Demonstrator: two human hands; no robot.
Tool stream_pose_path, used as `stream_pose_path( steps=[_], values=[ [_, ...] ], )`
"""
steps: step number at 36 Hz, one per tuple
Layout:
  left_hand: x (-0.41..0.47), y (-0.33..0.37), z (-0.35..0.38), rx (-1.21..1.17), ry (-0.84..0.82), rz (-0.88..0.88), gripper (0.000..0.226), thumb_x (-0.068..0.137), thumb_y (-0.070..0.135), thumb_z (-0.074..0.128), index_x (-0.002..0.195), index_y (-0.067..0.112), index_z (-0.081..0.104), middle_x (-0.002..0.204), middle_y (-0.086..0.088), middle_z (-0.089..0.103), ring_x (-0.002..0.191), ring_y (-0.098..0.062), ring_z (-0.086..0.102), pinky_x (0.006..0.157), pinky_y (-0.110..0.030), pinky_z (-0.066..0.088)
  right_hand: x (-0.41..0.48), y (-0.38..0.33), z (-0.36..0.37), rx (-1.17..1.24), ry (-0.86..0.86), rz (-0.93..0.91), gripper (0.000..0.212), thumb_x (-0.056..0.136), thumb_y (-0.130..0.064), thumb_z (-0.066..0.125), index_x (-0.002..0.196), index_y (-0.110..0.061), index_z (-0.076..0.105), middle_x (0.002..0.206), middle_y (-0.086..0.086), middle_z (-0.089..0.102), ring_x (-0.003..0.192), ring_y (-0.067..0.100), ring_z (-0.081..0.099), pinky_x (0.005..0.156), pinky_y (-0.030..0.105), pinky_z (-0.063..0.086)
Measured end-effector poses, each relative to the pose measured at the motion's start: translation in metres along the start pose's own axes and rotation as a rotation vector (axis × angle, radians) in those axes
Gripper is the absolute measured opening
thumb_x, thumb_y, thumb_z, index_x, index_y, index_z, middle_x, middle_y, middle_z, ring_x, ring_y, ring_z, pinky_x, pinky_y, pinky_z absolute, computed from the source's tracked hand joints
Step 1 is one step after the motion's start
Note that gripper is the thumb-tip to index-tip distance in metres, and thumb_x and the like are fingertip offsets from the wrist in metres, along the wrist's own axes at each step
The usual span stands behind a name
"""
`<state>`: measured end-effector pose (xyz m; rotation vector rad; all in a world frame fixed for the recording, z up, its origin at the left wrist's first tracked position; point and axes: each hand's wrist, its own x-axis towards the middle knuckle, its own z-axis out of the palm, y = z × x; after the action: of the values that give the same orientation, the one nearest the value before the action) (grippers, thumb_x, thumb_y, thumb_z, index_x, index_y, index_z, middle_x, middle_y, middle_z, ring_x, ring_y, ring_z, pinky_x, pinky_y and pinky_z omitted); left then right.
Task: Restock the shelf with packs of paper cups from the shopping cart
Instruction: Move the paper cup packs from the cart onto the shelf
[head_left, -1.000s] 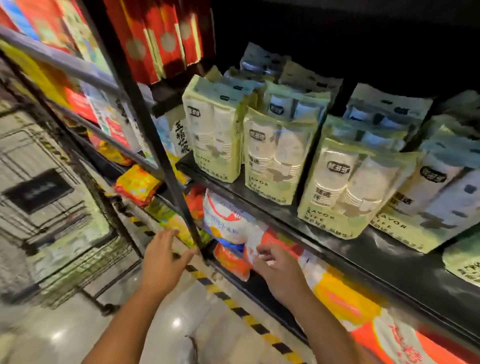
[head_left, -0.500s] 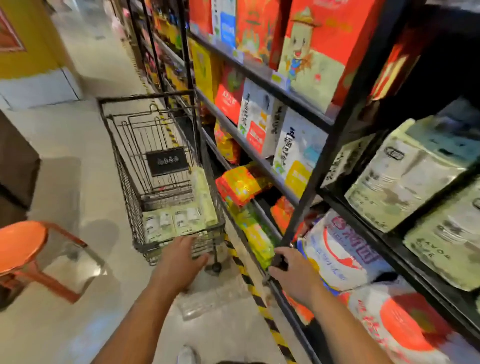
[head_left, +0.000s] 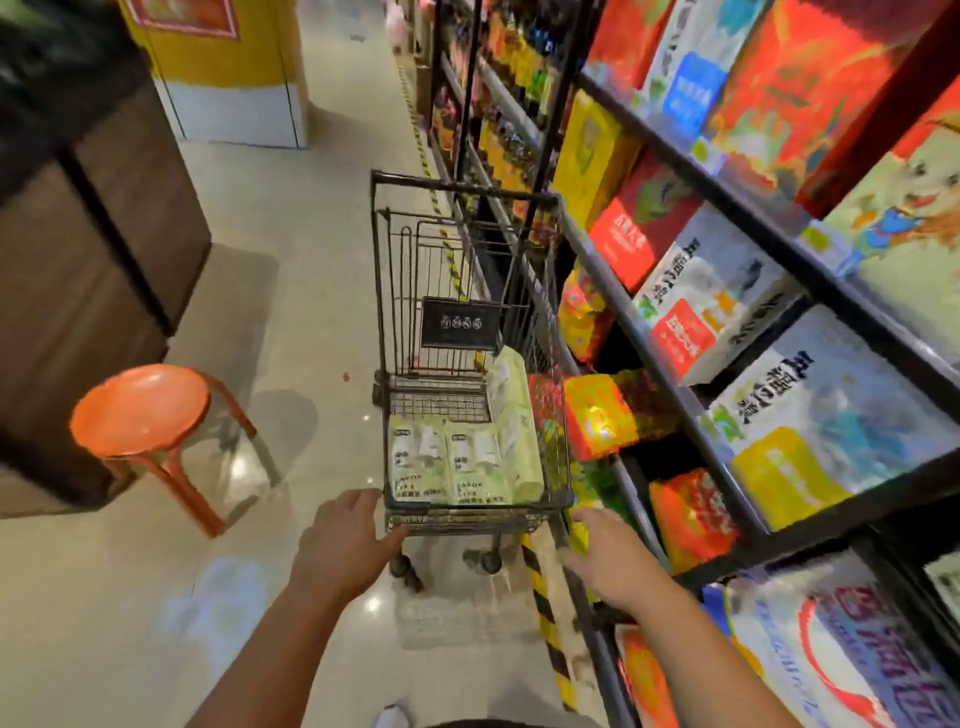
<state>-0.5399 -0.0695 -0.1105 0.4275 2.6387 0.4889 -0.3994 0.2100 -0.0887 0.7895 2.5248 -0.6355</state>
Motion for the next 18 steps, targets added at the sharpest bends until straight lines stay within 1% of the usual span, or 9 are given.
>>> stream_pose_path(
  steps=[2,6,9,11,14,16,18],
  values=[
    [0.006,-0.002,0.001,0.006,-0.003,-0.014,0.067,0.094,0.056,0.056,0.152,0.026,0.038,0.156,0.002,0.041,0.138,-0.024,0.042,0.107,-0.039,0.042,0.017,-0.007,0.002,-0.025,-0.026,-0.006,0.062,0.098,-0.033,0.061,0.153,-0.019,0.035,0.157,0.005,0.035,0.142,0.023,0.037,0.111,0.033,0.037],
    [0.021,0.001,0.002,0.025,-0.022,0.005,0.063,0.095,0.05,0.057,0.151,0.025,0.039,0.154,0.001,0.042,0.138,-0.024,0.041,0.105,-0.039,0.042,0.048,-0.02,0.004,-0.031,-0.09,-0.013,0.065,0.094,-0.043,0.062,0.151,-0.022,0.038,0.152,0.005,0.039,0.137,0.024,0.043,0.107,0.033,0.04],
    [0.039,0.006,0.0,0.067,-0.037,0.01,0.061,0.097,0.051,0.054,0.15,0.025,0.038,0.154,0.002,0.041,0.139,-0.024,0.039,0.106,-0.037,0.042,0.074,-0.025,0.005,-0.029,-0.143,-0.029,0.065,0.091,-0.046,0.062,0.148,-0.022,0.042,0.147,0.006,0.043,0.133,0.026,0.046,0.107,0.037,0.043],
    [0.054,0.01,0.001,0.127,-0.058,0.013,0.061,0.097,0.051,0.052,0.151,0.026,0.036,0.155,0.003,0.039,0.141,-0.023,0.037,0.107,-0.037,0.04,0.097,-0.03,0.002,-0.038,-0.154,-0.062,0.062,0.09,-0.045,0.062,0.145,-0.02,0.046,0.144,0.008,0.046,0.131,0.026,0.047,0.106,0.036,0.043],
    [0.083,0.022,0.006,0.216,-0.092,0.048,0.062,0.097,0.053,0.049,0.151,0.027,0.036,0.154,0.003,0.039,0.14,-0.023,0.037,0.105,-0.038,0.041,0.137,-0.039,-0.007,-0.032,-0.185,-0.08,0.066,0.092,-0.044,0.062,0.149,-0.017,0.041,0.148,0.01,0.042,0.135,0.027,0.045,0.107,0.032,0.039],
    [0.103,0.033,0.009,0.244,-0.127,0.049,0.063,0.096,0.053,0.05,0.151,0.026,0.036,0.155,0.002,0.038,0.14,-0.024,0.037,0.107,-0.039,0.041,0.164,-0.044,-0.016,-0.009,-0.22,-0.079,0.067,0.094,-0.042,0.061,0.152,-0.018,0.036,0.151,0.011,0.038,0.135,0.028,0.045,0.108,0.032,0.04],
    [0.122,0.044,0.013,0.277,-0.168,0.036,0.063,0.097,0.052,0.049,0.152,0.025,0.035,0.156,0.001,0.037,0.14,-0.024,0.037,0.109,-0.04,0.04,0.191,-0.046,-0.025,0.008,-0.25,-0.088,0.065,0.095,-0.039,0.059,0.151,-0.017,0.036,0.15,0.012,0.038,0.133,0.028,0.046,0.107,0.033,0.042]
  ],
)
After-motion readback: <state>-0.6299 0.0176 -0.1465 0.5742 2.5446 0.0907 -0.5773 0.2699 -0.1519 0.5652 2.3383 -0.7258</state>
